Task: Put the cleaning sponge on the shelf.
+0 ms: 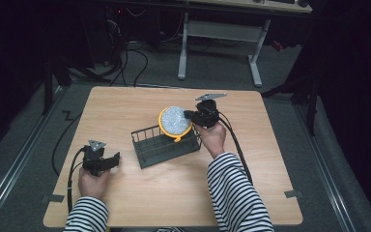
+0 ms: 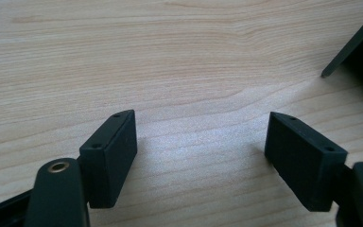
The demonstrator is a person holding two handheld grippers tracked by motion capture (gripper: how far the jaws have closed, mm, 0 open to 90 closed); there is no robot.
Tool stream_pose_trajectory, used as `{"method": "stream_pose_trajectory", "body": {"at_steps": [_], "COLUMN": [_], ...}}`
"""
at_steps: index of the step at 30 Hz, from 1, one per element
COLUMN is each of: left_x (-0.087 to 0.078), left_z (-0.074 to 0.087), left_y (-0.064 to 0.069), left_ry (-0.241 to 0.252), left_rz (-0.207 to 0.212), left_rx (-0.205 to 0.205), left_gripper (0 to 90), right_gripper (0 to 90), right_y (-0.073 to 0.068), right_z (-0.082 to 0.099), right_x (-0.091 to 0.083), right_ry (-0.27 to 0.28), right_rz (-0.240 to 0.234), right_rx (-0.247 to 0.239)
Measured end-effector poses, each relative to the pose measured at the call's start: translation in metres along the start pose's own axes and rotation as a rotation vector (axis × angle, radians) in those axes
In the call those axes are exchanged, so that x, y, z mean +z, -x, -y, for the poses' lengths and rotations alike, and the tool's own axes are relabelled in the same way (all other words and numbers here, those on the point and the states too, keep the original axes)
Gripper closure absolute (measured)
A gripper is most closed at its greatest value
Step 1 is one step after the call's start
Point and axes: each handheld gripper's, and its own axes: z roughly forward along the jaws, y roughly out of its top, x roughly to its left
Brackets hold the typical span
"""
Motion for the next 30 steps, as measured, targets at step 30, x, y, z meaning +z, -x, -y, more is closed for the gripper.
{"method": "stream_pose_trajectory", "body": {"at_steps": [30], "left_x": [0.000], "left_z": [0.000], "left_y": [0.001], "left_ry": [-0.003], "left_rz": [-0.002], "left_rx": [0.005], "left_gripper": [26.5], "right_gripper": [88.2], "right_y": [-0.008], "right_z": [0.026], "right_x": [-0.005], "right_ry": [-0.065], "right_rz": [0.008], "right_rx": [-0.091]}}
